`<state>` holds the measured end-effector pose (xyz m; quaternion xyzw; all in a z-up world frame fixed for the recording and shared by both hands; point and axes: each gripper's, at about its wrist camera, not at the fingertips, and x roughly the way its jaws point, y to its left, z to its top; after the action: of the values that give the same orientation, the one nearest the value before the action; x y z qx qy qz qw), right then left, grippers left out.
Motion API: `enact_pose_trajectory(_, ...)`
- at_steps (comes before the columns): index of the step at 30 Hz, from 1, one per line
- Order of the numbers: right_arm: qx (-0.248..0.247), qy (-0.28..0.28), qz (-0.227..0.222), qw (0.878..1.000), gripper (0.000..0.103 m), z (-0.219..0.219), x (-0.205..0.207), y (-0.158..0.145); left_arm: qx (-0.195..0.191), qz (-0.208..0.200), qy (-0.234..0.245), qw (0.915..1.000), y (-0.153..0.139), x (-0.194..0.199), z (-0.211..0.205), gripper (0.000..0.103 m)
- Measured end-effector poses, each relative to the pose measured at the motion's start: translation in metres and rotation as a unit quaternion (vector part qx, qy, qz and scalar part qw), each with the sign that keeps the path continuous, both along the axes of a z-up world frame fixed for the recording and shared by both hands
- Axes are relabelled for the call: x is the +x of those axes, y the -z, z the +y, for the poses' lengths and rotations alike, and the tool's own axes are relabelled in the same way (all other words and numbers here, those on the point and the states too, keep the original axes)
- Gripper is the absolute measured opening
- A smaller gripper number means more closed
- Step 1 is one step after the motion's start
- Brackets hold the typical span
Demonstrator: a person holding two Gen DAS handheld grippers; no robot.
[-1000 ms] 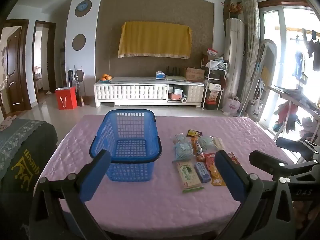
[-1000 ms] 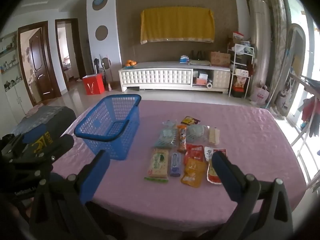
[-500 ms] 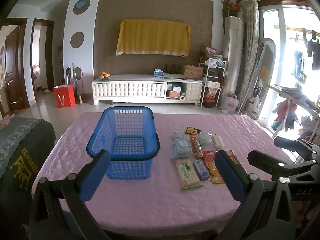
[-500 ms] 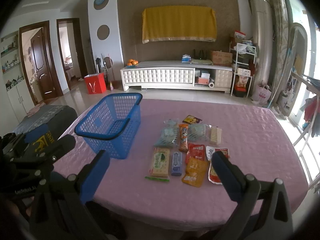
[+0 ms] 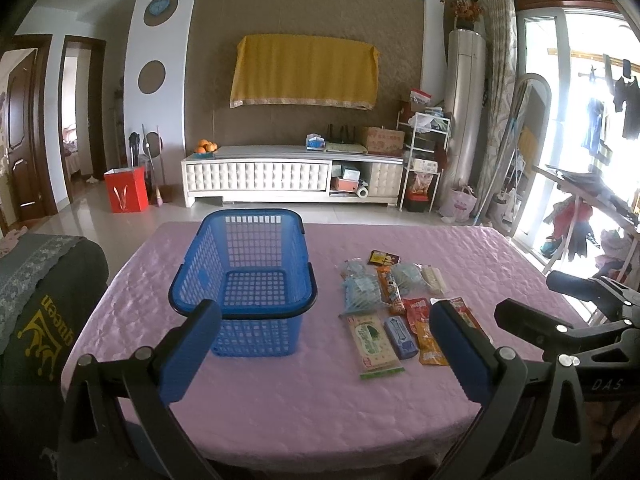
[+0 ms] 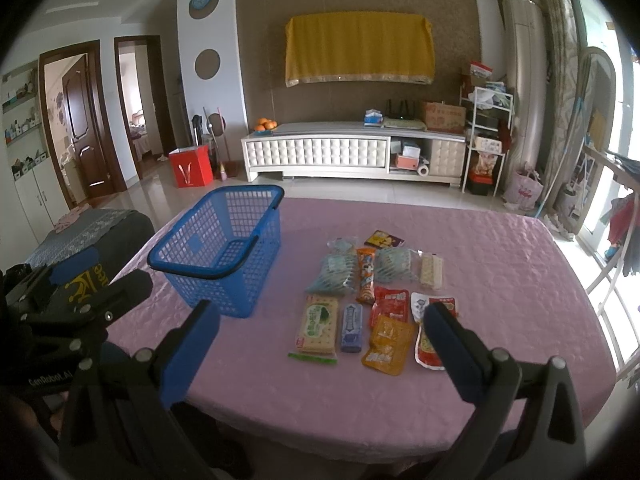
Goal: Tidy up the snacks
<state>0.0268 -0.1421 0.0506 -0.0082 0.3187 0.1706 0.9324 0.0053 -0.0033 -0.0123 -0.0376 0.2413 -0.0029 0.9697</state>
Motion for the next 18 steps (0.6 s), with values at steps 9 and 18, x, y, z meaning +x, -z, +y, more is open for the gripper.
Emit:
enact_pose_trajectory(9, -0.003, 0.001, -0.005, 1.0, 0.103, -0.0038, 0.001, 0.0002, 0.002, 0.002, 0.003, 1.0, 0.0018, 0.0005, -0.0018, 0.103)
enact_pose_trajectory(18, -0.003, 0.006, -0.014, 1.0, 0.103, -0.0065, 0.0003, 0.0015, 0.0, 0.006, 0.006, 1.0, 0.003, 0.0025, 0.0002, 0.103)
